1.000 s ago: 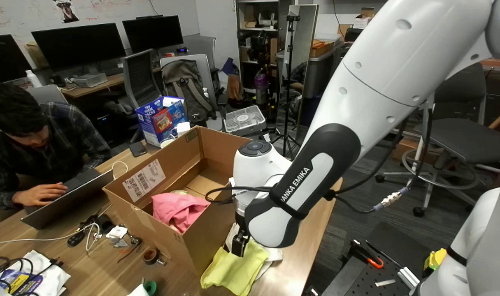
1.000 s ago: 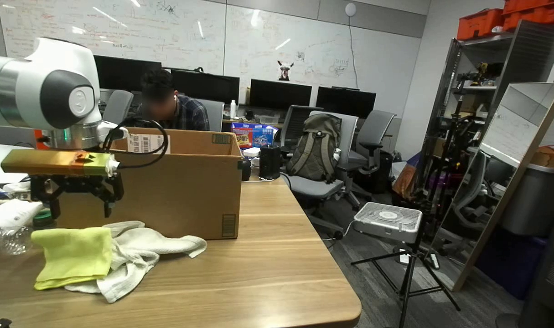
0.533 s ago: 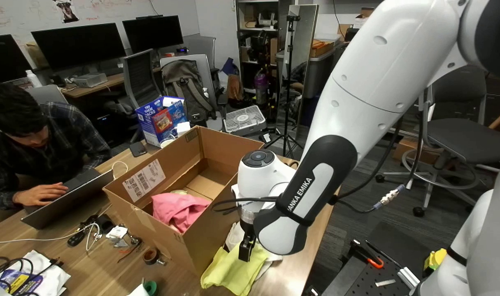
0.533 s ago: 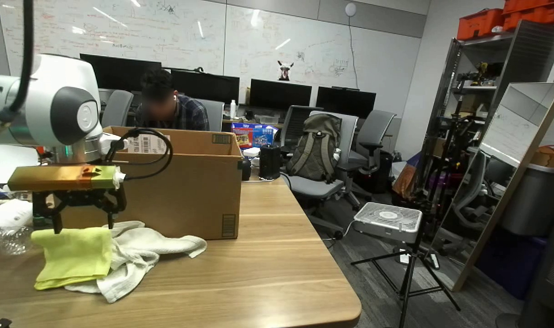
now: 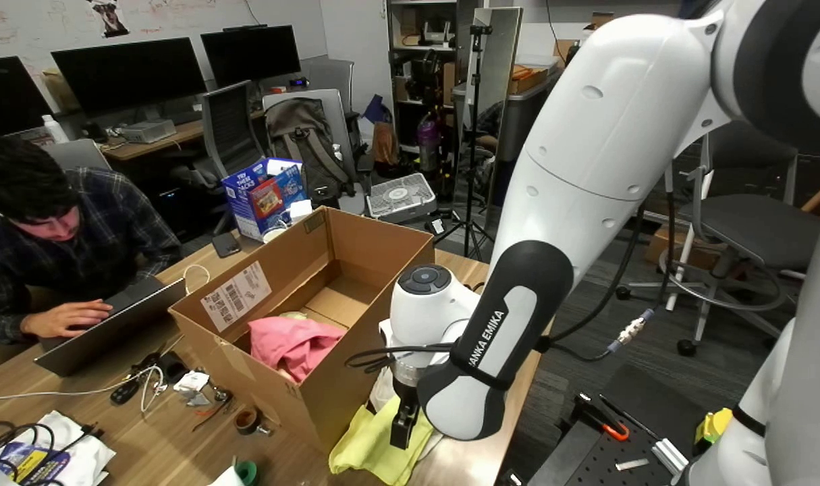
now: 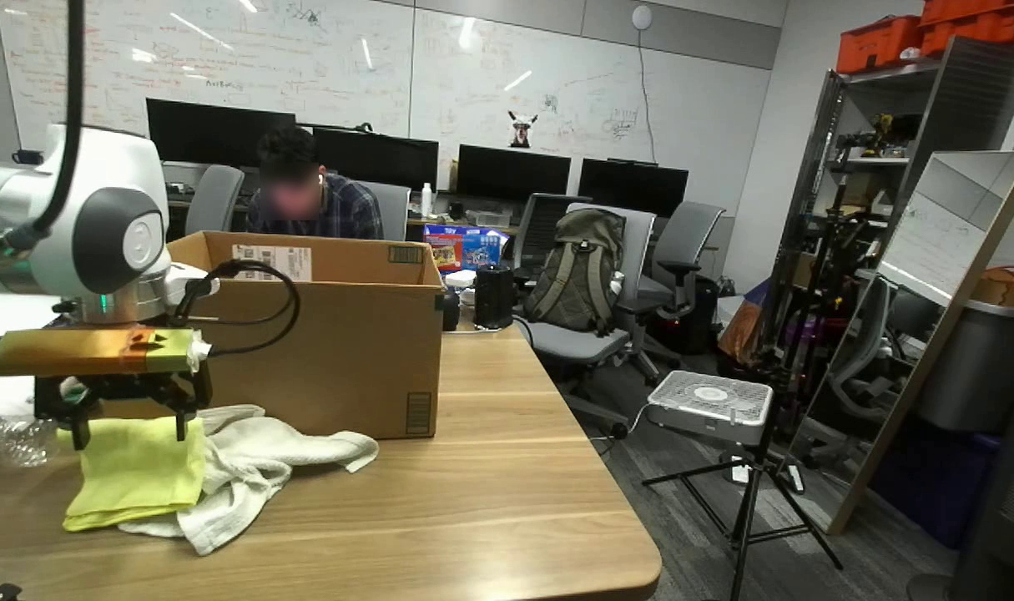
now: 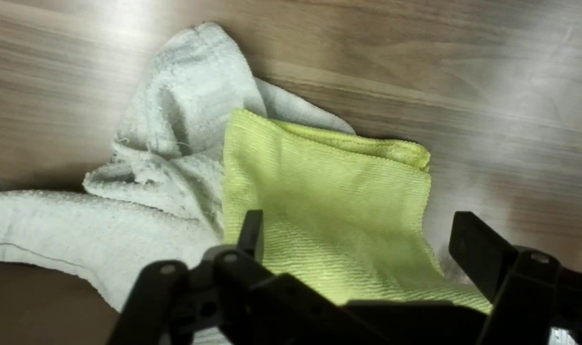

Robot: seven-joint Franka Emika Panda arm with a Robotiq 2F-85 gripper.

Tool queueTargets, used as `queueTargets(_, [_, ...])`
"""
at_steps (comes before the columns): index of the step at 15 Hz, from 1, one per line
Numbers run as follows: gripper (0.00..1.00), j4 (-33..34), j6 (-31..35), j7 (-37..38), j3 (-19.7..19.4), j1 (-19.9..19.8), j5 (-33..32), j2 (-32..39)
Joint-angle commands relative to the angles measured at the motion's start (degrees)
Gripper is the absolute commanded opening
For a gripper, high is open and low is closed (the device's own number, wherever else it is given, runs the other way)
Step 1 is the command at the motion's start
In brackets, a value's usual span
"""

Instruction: Pick the clothes on the table and put them in the box

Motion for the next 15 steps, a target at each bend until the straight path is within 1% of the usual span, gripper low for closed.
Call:
queueTargets(1, [1.0,1.16,4.45,-1.82,3.29,-1.76,3.56,2.59])
queueTargets(4, [1.0,2.33,8.81,-1.93,4.77,-2.78,3.55,4.55])
queueTargets(6, [1.0,3.17,11.22,-1.74,4.89,-3.31,2.5,5.53])
queueTargets(9, [1.0,3.95,13.64,-2.14,3.39,-3.4,0.57,6.37])
queueTargets(13, [1.0,3.66,14.74,-3.1,-1.22,-1.64,-2.76,6.64])
queueTargets(15, [1.0,3.34,14.86,-3.6,-4.68,0.38,-4.01,6.49])
